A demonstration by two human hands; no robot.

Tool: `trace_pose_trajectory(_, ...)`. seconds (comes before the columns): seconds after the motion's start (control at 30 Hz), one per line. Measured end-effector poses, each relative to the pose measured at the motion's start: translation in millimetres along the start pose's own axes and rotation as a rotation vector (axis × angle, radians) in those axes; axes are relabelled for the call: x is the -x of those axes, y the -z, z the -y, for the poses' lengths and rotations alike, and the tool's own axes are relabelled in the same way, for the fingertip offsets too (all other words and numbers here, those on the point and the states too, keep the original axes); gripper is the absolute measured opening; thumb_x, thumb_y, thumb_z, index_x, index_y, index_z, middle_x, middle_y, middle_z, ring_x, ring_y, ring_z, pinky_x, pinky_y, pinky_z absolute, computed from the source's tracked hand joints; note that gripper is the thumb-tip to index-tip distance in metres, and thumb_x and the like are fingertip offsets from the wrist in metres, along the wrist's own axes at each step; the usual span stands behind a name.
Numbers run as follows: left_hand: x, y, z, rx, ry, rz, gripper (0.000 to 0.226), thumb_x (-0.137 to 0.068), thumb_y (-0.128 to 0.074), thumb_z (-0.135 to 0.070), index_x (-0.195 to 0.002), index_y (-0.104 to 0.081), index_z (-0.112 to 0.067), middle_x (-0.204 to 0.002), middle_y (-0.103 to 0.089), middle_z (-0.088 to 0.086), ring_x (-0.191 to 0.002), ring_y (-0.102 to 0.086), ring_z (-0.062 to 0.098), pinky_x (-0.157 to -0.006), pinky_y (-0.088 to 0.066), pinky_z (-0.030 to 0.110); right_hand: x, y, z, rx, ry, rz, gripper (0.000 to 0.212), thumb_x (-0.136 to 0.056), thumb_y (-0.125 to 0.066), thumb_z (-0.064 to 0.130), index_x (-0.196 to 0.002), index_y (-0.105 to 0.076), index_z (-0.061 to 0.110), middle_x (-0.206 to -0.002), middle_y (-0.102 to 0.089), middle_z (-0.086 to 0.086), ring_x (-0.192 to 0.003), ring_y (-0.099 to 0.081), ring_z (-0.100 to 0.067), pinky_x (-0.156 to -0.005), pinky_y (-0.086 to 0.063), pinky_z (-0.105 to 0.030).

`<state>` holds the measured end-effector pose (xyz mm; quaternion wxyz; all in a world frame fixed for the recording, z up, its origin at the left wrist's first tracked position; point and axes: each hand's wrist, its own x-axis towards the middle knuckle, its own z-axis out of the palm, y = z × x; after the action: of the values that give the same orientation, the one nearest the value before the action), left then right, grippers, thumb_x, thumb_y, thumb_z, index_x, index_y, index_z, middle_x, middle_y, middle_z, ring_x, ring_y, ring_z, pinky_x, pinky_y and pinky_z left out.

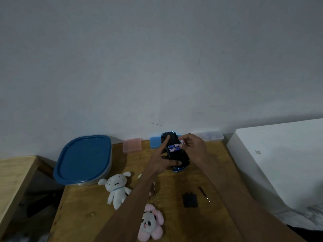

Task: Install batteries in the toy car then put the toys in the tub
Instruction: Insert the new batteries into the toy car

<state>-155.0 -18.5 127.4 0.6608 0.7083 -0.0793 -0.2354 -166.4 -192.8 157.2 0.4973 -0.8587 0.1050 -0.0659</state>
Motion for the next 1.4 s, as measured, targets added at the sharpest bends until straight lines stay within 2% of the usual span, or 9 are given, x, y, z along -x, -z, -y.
trace_pose_trajectory(0.17,1,-1,-5,0.010,-0.003,0.014,0.115,-0.070,-0.085,0.007,-0.154,-0.026,-0.044,-0.136,-0.054,0.004,-0.104,-0.069,0.020,-0.075,-0.063,0.037,7,-5,-1,-0.078,-0.008,-0.118,0.022,-0.083,-0.079,0.010,-0.104,-0.075,0.017,-0.090,-0.072,0.002,-0.083,-0.068,-0.006,-0.075,-0.057,-0.022)
trace_pose_trajectory(0.33,0,-1,-9,0.007,-0.016,0.011,0.114,-0.071,-0.085,0.006,-0.154,-0.026,-0.046,-0.134,-0.056,0.000,-0.104,-0.069,0.018,-0.081,-0.063,0.043,13,-14,-7,-0.160,-0.092,-0.198,0.021,-0.084,-0.079,0.014,-0.102,-0.070,0.016,-0.095,-0.076,-0.002,-0.086,-0.073,-0.012,-0.074,-0.062,-0.031)
trace_pose_trajectory(0.5,1,0,-10,0.033,-0.022,-0.019,0.112,-0.073,-0.084,0.006,-0.153,-0.025,-0.046,-0.129,-0.057,-0.005,-0.106,-0.068,0.014,-0.078,-0.062,0.033,18,-22,-8,-0.097,-0.111,-0.332,0.015,-0.083,-0.080,0.019,-0.093,-0.070,0.013,-0.094,-0.075,-0.003,-0.084,-0.070,-0.015,-0.071,-0.060,-0.034)
trace_pose_trajectory(0.7,2,-2,-13,0.019,-0.044,-0.022,0.112,-0.074,-0.084,0.005,-0.156,-0.024,-0.042,-0.132,-0.058,0.000,-0.106,-0.069,0.014,-0.083,-0.062,0.037,24,-28,-2,-0.041,-0.079,-0.298,0.017,-0.085,-0.079,0.023,-0.094,-0.075,0.009,-0.088,-0.071,0.000,-0.075,-0.065,-0.007,-0.058,-0.043,-0.011)
trace_pose_trajectory(0.87,5,-2,-11,0.036,-0.029,-0.045,0.113,-0.072,-0.085,0.007,-0.156,-0.026,-0.041,-0.134,-0.058,0.005,-0.104,-0.070,0.017,-0.082,-0.062,0.038,26,-26,-1,0.163,-0.026,-0.304,0.013,-0.087,-0.076,0.026,-0.090,-0.077,0.014,-0.086,-0.068,0.001,-0.078,-0.062,-0.014,-0.060,-0.037,-0.014)
trace_pose_trajectory(1.0,8,-4,-10,0.039,-0.039,-0.060,0.113,-0.070,-0.084,0.009,-0.151,-0.030,-0.048,-0.136,-0.057,0.004,-0.111,-0.067,0.025,-0.086,-0.061,0.046,28,-21,7,0.246,-0.024,-0.235,0.010,-0.087,-0.076,0.024,-0.088,-0.076,0.014,-0.088,-0.068,0.003,-0.070,-0.051,0.000,-0.058,-0.029,-0.007)
trace_pose_trajectory(1.1,10,-4,-11,0.037,-0.048,-0.061,0.112,-0.071,-0.082,0.011,-0.146,-0.031,-0.053,-0.138,-0.056,0.004,-0.111,-0.067,0.026,-0.084,-0.062,0.044,27,-17,11,0.238,-0.063,-0.194,0.011,-0.087,-0.076,0.025,-0.087,-0.075,0.014,-0.088,-0.059,0.004,-0.069,-0.049,0.001,-0.056,-0.030,-0.008)
trace_pose_trajectory(1.27,11,-4,-14,0.045,-0.058,-0.054,0.112,-0.073,-0.081,0.011,-0.152,-0.027,-0.047,-0.138,-0.055,0.000,-0.112,-0.066,0.026,-0.088,-0.060,0.049,21,-14,15,0.214,-0.060,-0.157,0.011,-0.086,-0.077,0.026,-0.080,-0.070,0.019,-0.078,-0.052,0.012,-0.073,-0.056,-0.009,-0.063,-0.046,-0.021)
trace_pose_trajectory(1.4,7,-5,-24,0.082,-0.049,-0.052,0.111,-0.075,-0.079,0.013,-0.156,-0.024,-0.042,-0.134,-0.054,-0.002,-0.110,-0.067,0.026,-0.082,-0.062,0.044,23,-17,9,-0.080,-0.072,-0.312,0.011,-0.095,-0.067,0.024,-0.091,-0.067,0.013,-0.084,-0.067,-0.001,-0.072,-0.062,-0.007,-0.054,-0.046,-0.012)
